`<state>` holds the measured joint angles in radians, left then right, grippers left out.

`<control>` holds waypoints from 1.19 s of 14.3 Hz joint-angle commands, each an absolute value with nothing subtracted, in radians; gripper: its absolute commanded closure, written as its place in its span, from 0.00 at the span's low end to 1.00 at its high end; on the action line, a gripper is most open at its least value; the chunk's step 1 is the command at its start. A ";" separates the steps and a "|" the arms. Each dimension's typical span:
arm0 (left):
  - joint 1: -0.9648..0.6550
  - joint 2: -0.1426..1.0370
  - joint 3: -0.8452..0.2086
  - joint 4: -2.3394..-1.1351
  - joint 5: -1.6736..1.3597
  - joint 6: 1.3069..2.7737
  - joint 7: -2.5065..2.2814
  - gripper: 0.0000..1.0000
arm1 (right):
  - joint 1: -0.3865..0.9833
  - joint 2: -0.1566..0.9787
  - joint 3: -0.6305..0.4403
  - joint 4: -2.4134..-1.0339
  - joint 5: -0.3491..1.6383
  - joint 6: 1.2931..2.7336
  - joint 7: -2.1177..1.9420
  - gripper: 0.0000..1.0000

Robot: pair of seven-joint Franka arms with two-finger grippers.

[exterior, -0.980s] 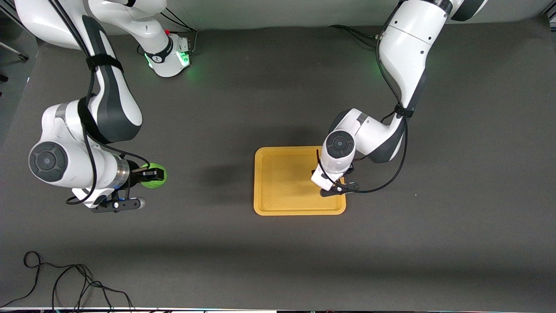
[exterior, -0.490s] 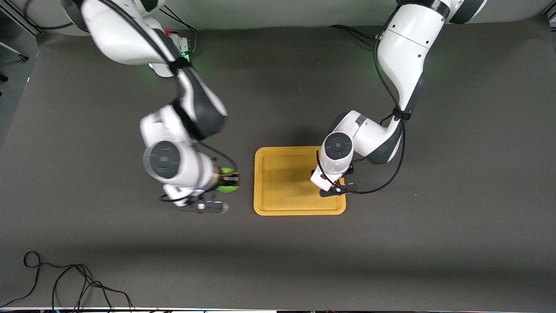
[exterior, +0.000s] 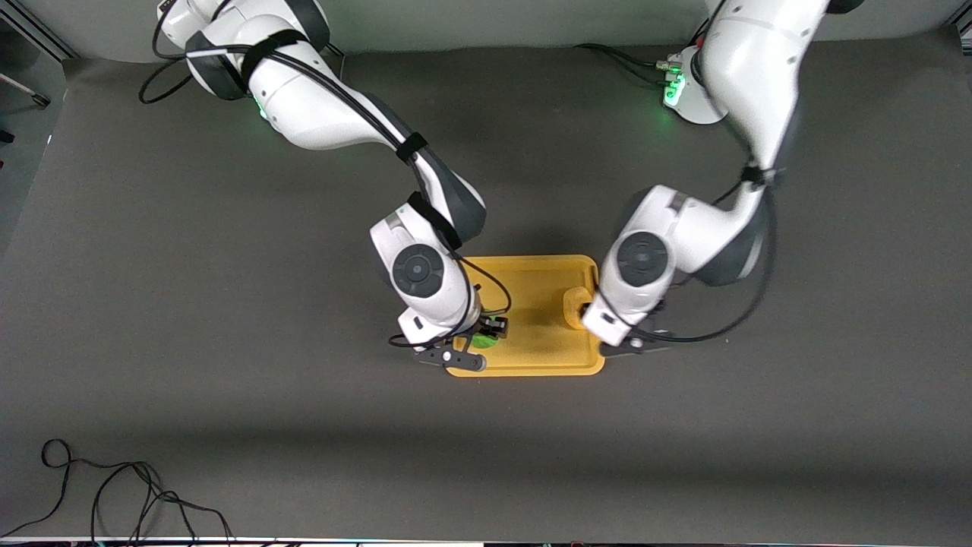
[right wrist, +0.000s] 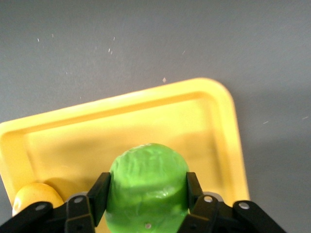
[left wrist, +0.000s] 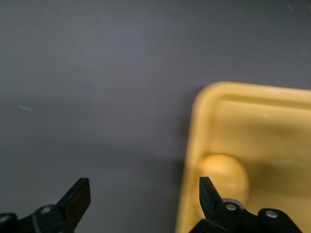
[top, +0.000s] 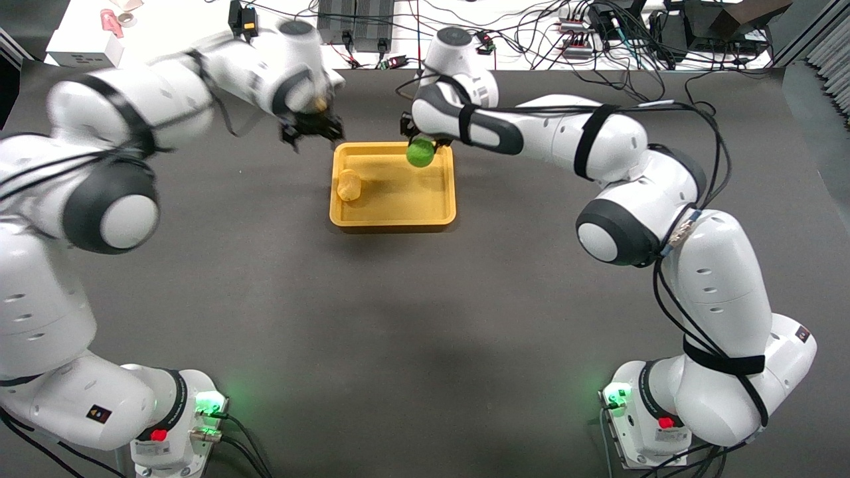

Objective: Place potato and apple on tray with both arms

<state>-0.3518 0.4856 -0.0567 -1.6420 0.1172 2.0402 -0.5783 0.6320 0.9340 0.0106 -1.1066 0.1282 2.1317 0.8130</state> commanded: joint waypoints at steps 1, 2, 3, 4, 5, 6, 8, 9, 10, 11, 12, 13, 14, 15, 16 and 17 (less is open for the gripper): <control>-0.240 0.336 -0.067 -1.672 0.086 1.918 -0.377 0.00 | 0.656 0.968 0.020 -1.065 0.146 2.129 0.853 0.77; -0.197 0.290 -0.067 -1.672 0.072 1.878 -0.309 0.00 | 0.667 0.974 0.021 -1.066 0.146 2.128 0.868 0.75; -0.157 0.238 -0.067 -1.672 0.043 1.824 -0.251 0.00 | 0.670 0.979 0.023 -1.066 0.146 2.128 0.868 0.75; -0.134 0.185 -0.064 -1.672 0.029 1.771 -0.203 0.00 | 0.675 0.983 0.023 -1.066 0.146 2.128 0.873 0.72; -0.118 0.140 -0.060 -1.672 0.028 1.737 -0.169 0.00 | 0.676 0.989 0.023 -1.065 0.146 2.128 0.876 0.64; -0.094 0.105 -0.060 -1.672 0.028 1.726 -0.140 0.00 | 0.683 0.994 0.023 -1.065 0.144 2.129 0.877 0.58; -0.068 0.057 -0.060 -1.672 0.026 1.724 -0.135 0.00 | 0.686 0.994 0.023 -1.068 0.138 2.128 0.873 0.36; -0.054 0.045 -0.061 -1.671 0.026 1.723 -0.133 0.00 | 0.686 0.993 0.023 -1.066 0.134 2.125 0.873 0.16; -0.051 0.034 -0.060 -1.669 0.026 1.723 -0.135 0.00 | 0.683 0.983 0.021 -1.066 0.133 2.120 0.865 0.01; -0.049 0.029 -0.058 -1.660 0.026 1.720 -0.140 0.00 | 0.678 0.974 0.015 -1.065 0.135 2.080 0.862 0.00; -0.048 0.029 -0.055 -1.639 0.025 1.694 -0.140 0.00 | 0.675 0.962 0.012 -1.057 0.137 2.025 0.859 0.00; -0.046 0.037 -0.054 -1.609 0.025 1.665 -0.132 0.00 | 0.666 0.941 0.008 -1.054 0.138 1.979 0.848 0.00; -0.046 0.041 -0.052 -1.599 0.026 1.654 -0.132 0.00 | 0.637 0.898 0.009 -1.057 0.143 1.942 0.833 0.00; -0.045 0.043 -0.046 -1.597 0.028 1.654 -0.127 0.00 | 0.605 0.855 0.011 -1.063 0.143 1.898 0.792 0.00; -0.044 0.044 -0.034 -1.598 0.028 1.654 -0.111 0.00 | 0.569 0.815 0.011 -1.065 0.147 1.847 0.697 0.00; -0.044 0.046 -0.020 -1.598 0.028 1.654 -0.085 0.00 | 0.534 0.763 0.009 -1.075 0.147 1.769 0.610 0.00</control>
<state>-0.0489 0.0409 -0.0425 -1.6199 0.0373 1.6799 -0.1373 0.6034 0.8796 0.0049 -1.0347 0.1285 1.8872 0.7562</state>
